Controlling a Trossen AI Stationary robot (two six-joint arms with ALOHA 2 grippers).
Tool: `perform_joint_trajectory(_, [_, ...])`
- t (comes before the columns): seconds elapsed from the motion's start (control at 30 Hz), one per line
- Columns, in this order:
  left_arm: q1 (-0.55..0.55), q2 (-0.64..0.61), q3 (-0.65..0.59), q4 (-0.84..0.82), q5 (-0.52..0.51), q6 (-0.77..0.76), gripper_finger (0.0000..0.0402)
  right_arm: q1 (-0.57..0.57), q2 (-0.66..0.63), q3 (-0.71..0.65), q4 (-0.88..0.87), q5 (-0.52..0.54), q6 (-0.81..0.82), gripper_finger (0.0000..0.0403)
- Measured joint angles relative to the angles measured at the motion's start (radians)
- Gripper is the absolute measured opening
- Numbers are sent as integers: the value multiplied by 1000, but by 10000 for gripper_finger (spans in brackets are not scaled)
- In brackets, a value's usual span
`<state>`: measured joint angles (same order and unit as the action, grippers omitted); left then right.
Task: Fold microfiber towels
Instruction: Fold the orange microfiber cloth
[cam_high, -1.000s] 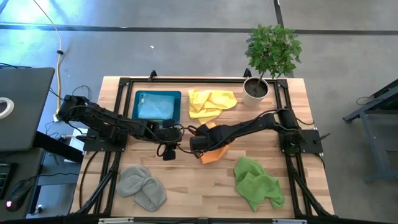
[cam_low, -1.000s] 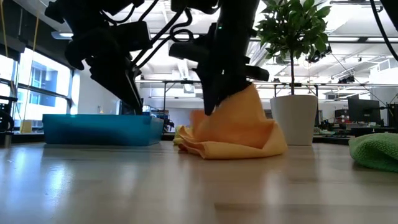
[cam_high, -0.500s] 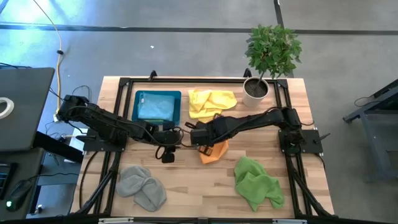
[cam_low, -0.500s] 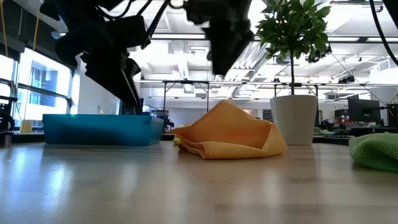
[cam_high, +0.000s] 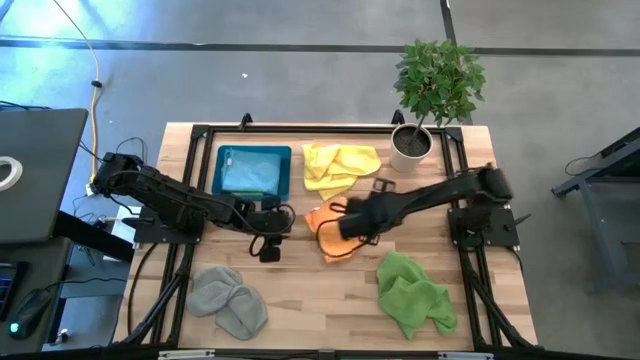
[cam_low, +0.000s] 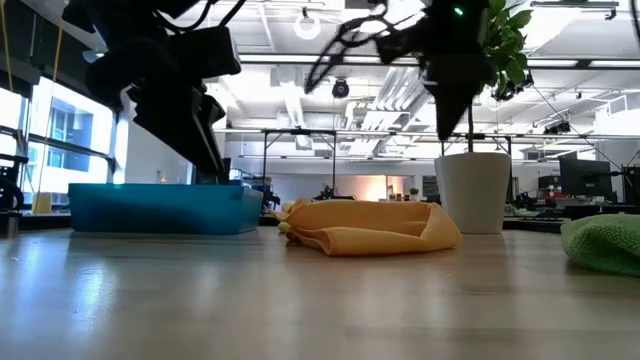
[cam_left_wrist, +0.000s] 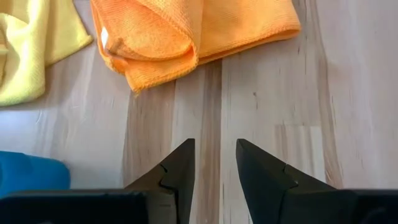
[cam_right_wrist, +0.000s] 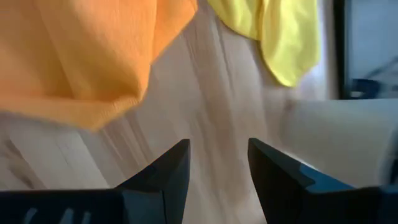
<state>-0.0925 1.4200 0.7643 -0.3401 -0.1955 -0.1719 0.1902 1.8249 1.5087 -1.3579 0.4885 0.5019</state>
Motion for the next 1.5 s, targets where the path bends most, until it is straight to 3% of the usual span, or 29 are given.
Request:
perform_joint_trajectory(0.27, [0, 0, 0, 20, -25, 0, 106, -6, -338, -516, 679, -94, 72, 154])
perform_joint_trajectory(0.4, [0, 0, 0, 79, -25, 0, 106, -26, -406, -674, 1023, -121, 31, 154])
perform_joint_trajectory(0.53, [0, 0, 0, 113, -26, 0, 106, -53, -414, -762, 1235, -43, 25, 154])
perform_joint_trajectory(0.63, [0, 0, 0, 113, -26, 0, 106, -70, -405, -807, 1328, -19, 88, 154])
perform_joint_trajectory(0.77, [1, 0, 0, 113, -26, 0, 106, -85, -390, -838, 1394, -70, 127, 157])
perform_joint_trajectory(1.1, [16, -1, 1, 127, -25, -9, 106, -162, -238, -808, 1461, -292, 257, 239])
perform_joint_trajectory(1.23, [15, -1, 1, 126, -18, -9, 106, -197, -174, -783, 1483, -369, 208, 239])
perform_joint_trajectory(1.5, [15, -1, 1, 118, -18, -11, 106, -256, -186, -726, 1432, -391, 62, 236])
